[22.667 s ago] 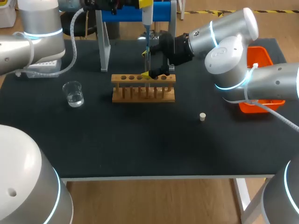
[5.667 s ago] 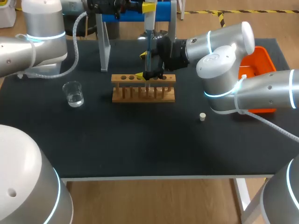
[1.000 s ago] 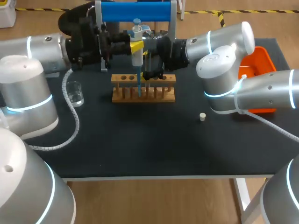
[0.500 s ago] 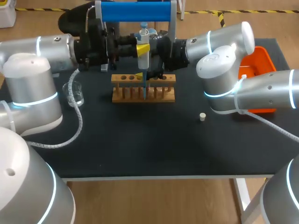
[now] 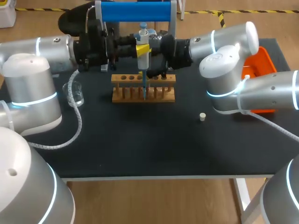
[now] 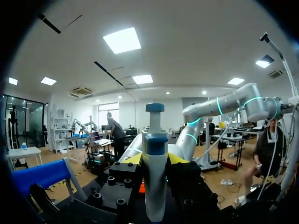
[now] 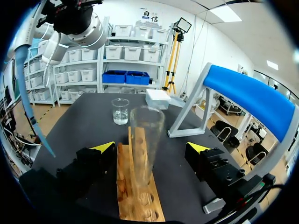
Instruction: Invert the test tube, pick up the pipette, mount the tip to pipette, aspirate from beaker and dispense into the tube, eject the tip, return the pipette, and cap with the stopper.
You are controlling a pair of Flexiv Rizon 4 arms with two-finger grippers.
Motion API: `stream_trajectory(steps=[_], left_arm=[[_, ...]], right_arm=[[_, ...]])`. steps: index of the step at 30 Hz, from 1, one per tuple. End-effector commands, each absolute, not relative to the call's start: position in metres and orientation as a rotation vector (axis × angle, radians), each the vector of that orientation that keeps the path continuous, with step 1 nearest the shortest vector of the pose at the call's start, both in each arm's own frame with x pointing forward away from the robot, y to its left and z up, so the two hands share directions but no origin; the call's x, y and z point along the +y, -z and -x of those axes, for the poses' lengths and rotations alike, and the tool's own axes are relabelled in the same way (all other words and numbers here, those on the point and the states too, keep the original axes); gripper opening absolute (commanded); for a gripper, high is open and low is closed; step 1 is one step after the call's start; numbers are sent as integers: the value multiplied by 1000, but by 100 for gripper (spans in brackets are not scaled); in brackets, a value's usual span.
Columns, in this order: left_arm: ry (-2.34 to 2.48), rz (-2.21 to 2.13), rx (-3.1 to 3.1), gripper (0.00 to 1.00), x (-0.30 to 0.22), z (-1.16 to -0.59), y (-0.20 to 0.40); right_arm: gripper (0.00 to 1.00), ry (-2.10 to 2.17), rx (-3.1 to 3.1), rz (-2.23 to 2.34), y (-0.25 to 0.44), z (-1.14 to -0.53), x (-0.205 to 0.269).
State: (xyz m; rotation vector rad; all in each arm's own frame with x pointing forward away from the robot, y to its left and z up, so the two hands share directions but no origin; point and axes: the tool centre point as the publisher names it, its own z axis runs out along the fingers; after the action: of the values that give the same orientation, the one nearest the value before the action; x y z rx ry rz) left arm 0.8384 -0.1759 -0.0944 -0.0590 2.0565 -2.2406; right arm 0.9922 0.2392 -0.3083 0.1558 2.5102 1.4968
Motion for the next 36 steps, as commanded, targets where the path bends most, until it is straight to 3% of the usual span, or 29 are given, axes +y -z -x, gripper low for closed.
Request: stream_trajectory(steps=[1,18,36], left_arm=[[2241,59,2054,0,-176,-838,94],[2241,59,2054,0,-176,-838,94],[2226,50,2069,0,-176,-837,94]], right_arm=[[100,-1504,2499,-161,299,-980,215],[100,-1672,2411,-172,245,-917,118],[100,-2017,2304,-47,180,-849,134]])
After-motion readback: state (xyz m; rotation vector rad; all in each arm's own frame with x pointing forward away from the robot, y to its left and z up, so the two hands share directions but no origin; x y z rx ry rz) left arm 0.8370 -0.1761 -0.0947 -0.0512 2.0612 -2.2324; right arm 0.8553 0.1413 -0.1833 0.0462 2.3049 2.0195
